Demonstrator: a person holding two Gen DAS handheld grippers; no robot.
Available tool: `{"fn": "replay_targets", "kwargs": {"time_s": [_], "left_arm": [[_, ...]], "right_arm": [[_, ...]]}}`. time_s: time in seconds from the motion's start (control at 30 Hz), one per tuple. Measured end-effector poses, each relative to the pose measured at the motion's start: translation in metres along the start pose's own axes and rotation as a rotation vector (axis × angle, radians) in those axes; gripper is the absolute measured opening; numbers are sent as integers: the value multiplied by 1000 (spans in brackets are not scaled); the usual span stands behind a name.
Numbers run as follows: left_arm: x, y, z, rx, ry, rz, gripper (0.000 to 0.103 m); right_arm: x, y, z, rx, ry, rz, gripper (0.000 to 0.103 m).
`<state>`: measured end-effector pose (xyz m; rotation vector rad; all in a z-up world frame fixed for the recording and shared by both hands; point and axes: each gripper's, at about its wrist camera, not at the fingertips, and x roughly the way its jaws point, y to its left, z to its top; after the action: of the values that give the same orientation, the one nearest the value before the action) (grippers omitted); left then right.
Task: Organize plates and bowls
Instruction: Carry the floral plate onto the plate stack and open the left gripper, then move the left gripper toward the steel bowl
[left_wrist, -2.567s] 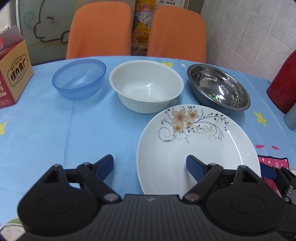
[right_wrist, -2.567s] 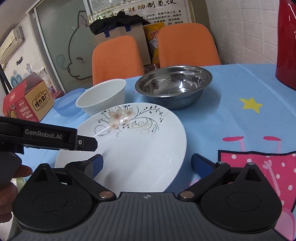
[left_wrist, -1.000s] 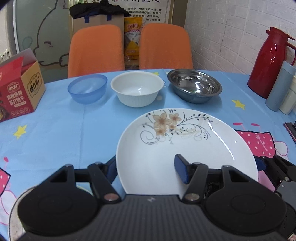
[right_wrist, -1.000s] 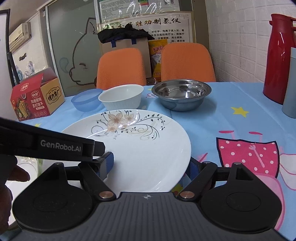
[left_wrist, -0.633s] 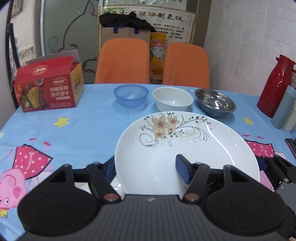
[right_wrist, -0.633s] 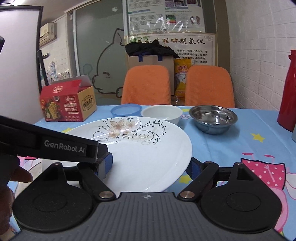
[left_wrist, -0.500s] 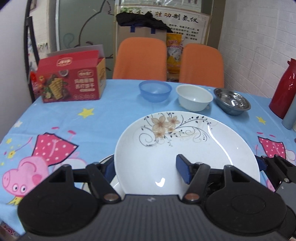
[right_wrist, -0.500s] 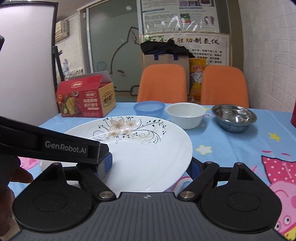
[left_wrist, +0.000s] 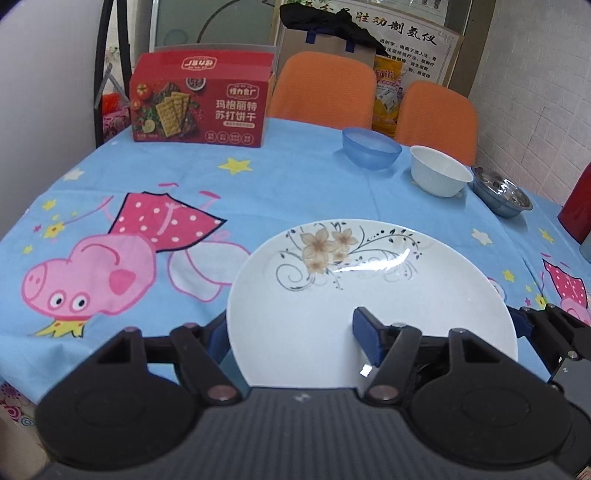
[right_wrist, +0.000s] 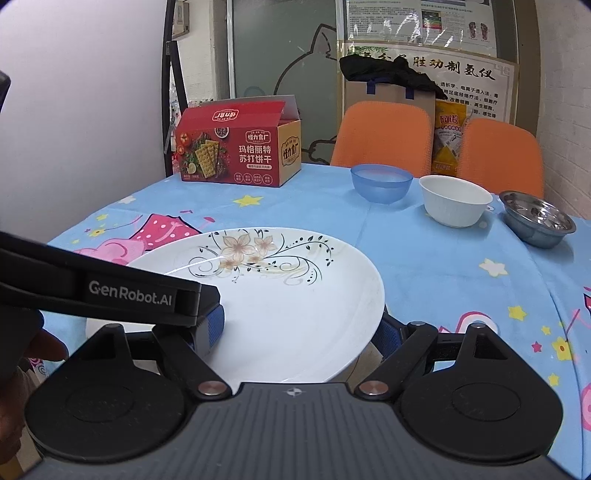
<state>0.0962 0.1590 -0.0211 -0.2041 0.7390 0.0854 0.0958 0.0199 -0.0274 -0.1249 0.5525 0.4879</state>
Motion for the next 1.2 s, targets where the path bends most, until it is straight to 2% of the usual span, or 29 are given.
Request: {"fn": "replay_targets", "kwargs": {"time_s": [0.17, 0.27, 0.33, 0.47, 0.67, 0.77, 0.83, 0.97, 1.2], "left_arm": [[6, 0, -2, 14, -4, -8, 65], [-2, -1, -1, 36, -57, 6, 69], [-12, -2, 3, 53, -107, 16, 76], [-22, -3, 10, 63, -157, 43, 79], [-20, -5, 11, 42, -140, 29, 80], [-24, -7, 10, 35, -141, 24, 81], [-27, -9, 9, 37, -141, 20, 85], [-31, -15, 5, 52, -149, 22, 85], [-39, -33, -7, 67, -136, 2, 91]], "right_arm": [[6, 3, -3, -32, 3, -28, 103], [6, 2, -2, -29, 4, -29, 103], [4, -1, -2, -11, -13, -32, 103], [5, -5, -2, 13, -3, -73, 103], [-14, -13, 4, 45, -97, -18, 103], [-21, -19, 5, 74, -125, -20, 103], [-21, -24, 3, 88, -117, -33, 103], [-21, -44, -3, 164, -83, -57, 103], [-43, -71, -17, 245, -74, -133, 103]]}}
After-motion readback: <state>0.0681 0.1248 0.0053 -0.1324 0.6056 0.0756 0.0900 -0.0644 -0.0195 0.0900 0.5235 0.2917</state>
